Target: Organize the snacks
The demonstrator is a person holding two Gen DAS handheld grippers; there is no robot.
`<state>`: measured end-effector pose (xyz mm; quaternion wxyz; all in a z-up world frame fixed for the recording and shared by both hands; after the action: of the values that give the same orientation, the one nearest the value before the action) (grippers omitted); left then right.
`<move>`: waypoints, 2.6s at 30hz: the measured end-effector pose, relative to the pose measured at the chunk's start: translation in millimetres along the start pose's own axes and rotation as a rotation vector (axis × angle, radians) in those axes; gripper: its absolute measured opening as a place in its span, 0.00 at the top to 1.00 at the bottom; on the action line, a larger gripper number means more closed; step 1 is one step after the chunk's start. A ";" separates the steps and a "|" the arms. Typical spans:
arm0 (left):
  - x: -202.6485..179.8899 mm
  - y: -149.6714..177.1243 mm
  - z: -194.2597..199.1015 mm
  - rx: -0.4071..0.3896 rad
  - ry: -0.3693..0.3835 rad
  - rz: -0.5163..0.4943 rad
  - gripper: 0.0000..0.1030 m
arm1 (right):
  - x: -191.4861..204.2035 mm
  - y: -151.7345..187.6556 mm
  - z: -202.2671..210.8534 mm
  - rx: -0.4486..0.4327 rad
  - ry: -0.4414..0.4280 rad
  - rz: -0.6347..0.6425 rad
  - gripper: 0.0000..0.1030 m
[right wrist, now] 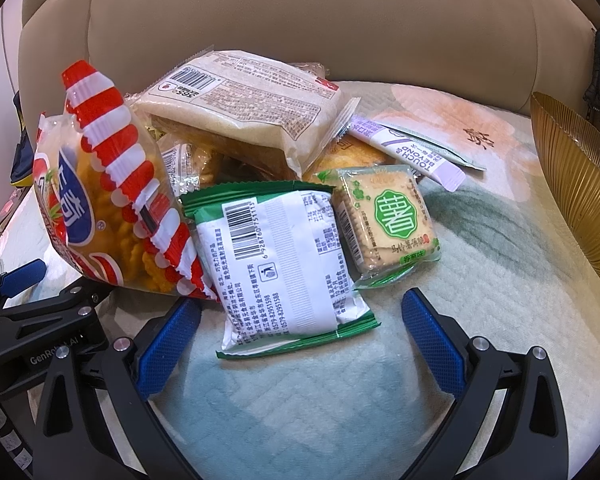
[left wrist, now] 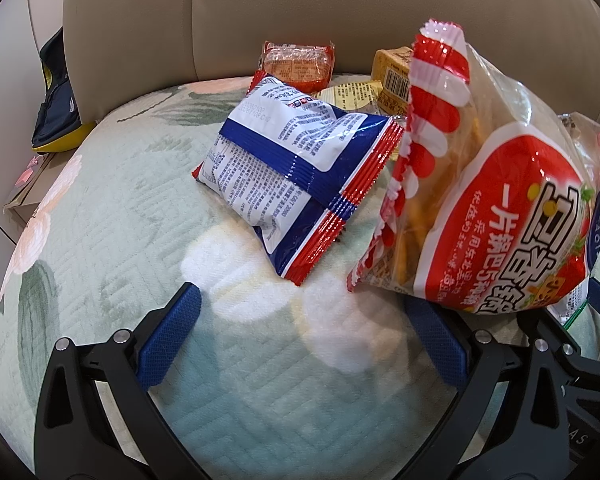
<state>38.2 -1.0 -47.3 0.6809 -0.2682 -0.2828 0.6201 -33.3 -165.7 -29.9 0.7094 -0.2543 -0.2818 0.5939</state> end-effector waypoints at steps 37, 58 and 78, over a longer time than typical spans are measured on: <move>-84.1 -10.2 74.7 -0.035 0.269 -0.245 0.03 | -48.4 -57.1 23.6 0.088 -0.033 -0.259 0.39; -70.5 -61.9 43.6 0.057 0.318 -0.207 0.34 | -60.3 -56.5 -23.4 0.227 -0.115 -0.257 0.56; -209.7 -164.2 154.5 -0.062 0.408 -0.222 0.34 | -245.0 -150.6 119.9 0.060 0.065 -0.415 0.56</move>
<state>26.2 -222.0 166.8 0.7794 -0.3758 -0.1861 0.4654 -45.4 -429.1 136.2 0.8324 -0.1888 -0.2871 0.4348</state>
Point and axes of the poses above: each gripper's, at about its wrist camera, not at the fingertips, and z roughly against the way its jaws point, x to its left, y to its underside, the point moved 6 cm from there along -z, roughly the way its jaws point, and after that the axes turned 7 degrees about -x, right-handed, at the moved point
